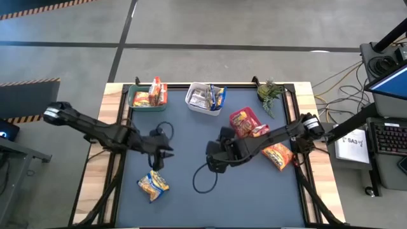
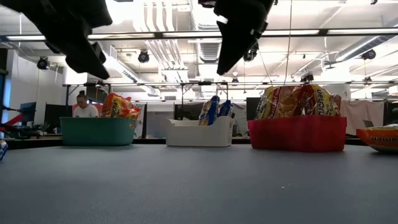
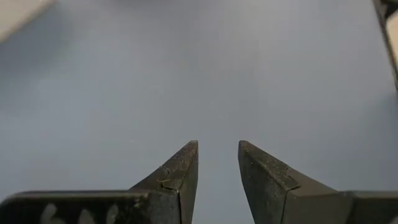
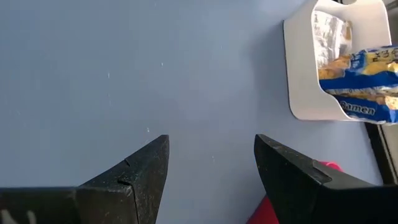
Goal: Sort Maruchan noodles
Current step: Put the orange noodle pack into the green bin
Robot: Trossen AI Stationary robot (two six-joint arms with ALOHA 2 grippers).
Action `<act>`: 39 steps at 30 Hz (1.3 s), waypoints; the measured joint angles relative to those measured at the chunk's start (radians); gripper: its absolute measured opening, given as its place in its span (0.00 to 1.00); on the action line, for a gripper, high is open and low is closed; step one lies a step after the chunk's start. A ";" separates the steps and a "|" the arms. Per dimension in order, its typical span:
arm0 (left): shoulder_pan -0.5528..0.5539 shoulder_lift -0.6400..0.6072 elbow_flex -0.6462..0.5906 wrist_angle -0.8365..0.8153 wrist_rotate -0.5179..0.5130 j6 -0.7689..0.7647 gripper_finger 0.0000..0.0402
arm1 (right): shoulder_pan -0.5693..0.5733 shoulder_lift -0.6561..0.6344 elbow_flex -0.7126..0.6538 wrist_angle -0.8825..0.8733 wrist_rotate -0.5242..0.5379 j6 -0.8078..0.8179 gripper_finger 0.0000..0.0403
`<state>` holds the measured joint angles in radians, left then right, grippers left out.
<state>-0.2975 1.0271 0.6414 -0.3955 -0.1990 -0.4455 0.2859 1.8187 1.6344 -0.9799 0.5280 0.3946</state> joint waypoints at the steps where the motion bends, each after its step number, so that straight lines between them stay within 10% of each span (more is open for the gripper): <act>1: -0.020 0.031 0.030 -0.031 -0.001 -0.007 0.24 | 0.005 0.000 -0.009 0.004 0.005 -0.012 0.56; 20: -0.146 0.313 0.197 -0.093 -0.060 0.052 0.24 | 0.173 -0.029 -0.047 -0.002 -0.128 0.036 0.56; 39: -0.147 0.310 0.196 -0.060 -0.136 0.052 0.24 | 0.352 -0.473 -0.480 -0.057 -0.167 0.733 0.56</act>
<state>-0.4446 1.3373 0.8371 -0.4551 -0.3347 -0.3939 0.6383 1.3460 1.1545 -1.0370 0.3608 1.1271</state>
